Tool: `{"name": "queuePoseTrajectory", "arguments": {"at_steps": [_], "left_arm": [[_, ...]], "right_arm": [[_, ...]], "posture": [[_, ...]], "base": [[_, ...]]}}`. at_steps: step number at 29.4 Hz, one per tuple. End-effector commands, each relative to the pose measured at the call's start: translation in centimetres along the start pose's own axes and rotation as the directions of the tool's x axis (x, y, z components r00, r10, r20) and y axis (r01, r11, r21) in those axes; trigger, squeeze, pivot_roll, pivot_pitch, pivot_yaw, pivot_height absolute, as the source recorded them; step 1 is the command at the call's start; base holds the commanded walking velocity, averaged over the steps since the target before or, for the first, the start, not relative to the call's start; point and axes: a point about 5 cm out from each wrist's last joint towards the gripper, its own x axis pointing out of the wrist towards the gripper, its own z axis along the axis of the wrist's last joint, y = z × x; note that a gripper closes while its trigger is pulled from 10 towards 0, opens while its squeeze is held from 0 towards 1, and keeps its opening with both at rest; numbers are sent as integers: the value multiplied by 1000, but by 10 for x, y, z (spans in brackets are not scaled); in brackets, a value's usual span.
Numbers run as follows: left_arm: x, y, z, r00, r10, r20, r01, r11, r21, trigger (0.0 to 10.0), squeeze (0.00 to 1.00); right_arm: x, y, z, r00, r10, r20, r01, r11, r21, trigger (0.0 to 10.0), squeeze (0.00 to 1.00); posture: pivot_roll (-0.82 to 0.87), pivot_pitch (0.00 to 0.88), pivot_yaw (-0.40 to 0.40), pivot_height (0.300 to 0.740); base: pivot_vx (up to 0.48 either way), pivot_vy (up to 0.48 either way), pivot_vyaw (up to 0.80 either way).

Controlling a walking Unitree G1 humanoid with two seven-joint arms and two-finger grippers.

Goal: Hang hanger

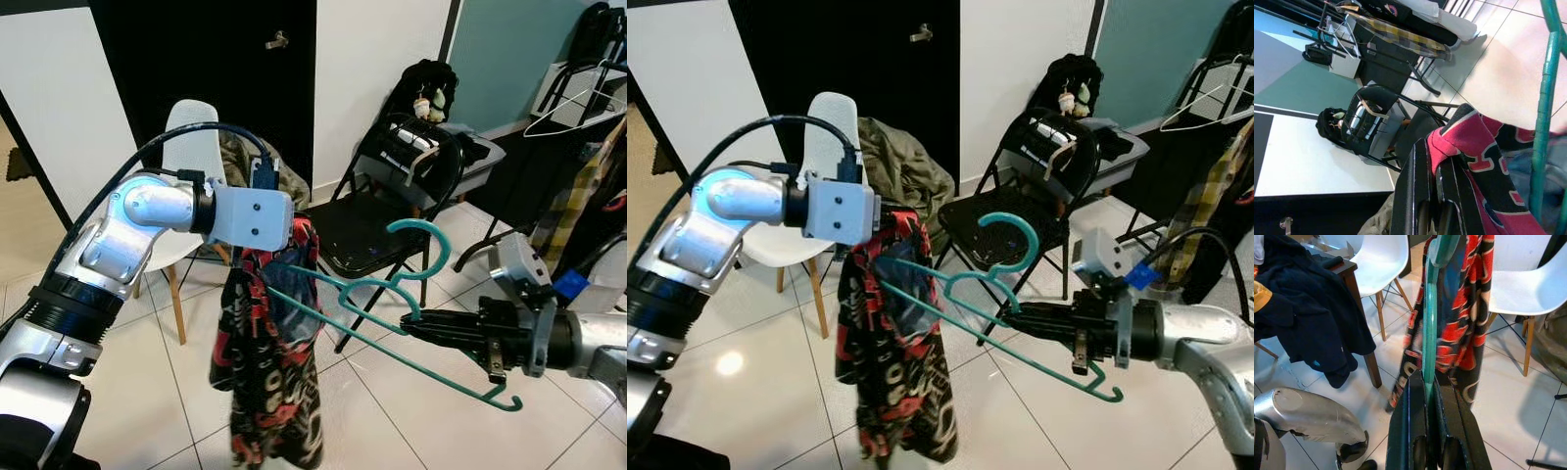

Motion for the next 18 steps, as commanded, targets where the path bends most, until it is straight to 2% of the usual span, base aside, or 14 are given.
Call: {"name": "queuePoseTrajectory", "arguments": {"at_steps": [1,7,9,10,11,12,13,14,15,16,18], "left_arm": [[3,5,10,999,-12,35,11,999,43,10000,0],[8,0,15,996,-62,63,58,997,56,10000,0],[-5,16,10,1000,-17,11,16,998,65,10000,0],[-5,16,10,1000,-17,11,16,998,65,10000,0],[-18,29,4,998,34,-44,-31,997,70,10000,0],[-18,29,4,998,34,-44,-31,997,70,10000,0],[-28,38,-1,993,75,-89,-68,995,74,10000,0],[-28,38,-1,993,75,-89,-68,995,74,10000,0],[-38,45,-5,985,109,-130,-100,992,80,10000,0],[-38,45,-5,985,109,-130,-100,992,80,10000,0],[-52,55,-10,969,162,-187,-147,985,93,10000,0]], "right_arm": [[6,3,1,999,41,8,-41,999,-6,10000,0],[10,2,1,999,54,7,-54,998,-10,10000,0],[10,-2,1,1000,17,11,-17,1000,-16,10000,0],[10,-2,1,1000,17,11,-17,1000,-16,10000,0],[8,-3,1,1000,-5,15,5,1000,-16,10000,0],[8,-3,1,1000,-5,15,5,1000,-16,10000,0],[6,-3,0,1000,-22,19,22,1000,-13,10000,0],[6,-3,0,1000,-22,19,22,1000,-13,10000,0],[3,-4,0,999,-37,21,37,999,-12,10000,0],[3,-4,0,999,-37,21,37,999,-12,10000,0],[-1,-5,1,998,-65,23,65,998,-15,10000,0]], "posture": [[-47,0,12,740],[-45,0,11,740],[-48,0,20,740],[-48,0,20,740],[-50,0,22,740],[-50,0,22,740],[-50,0,22,740],[-50,0,22,740],[-50,0,23,740],[-50,0,23,740],[-52,0,24,740]], "base": [[0,0,0],[0,0,0],[0,0,0],[0,0,0],[0,0,0],[0,0,0],[0,0,0],[0,0,0],[0,0,0],[0,0,0],[0,0,0]]}}
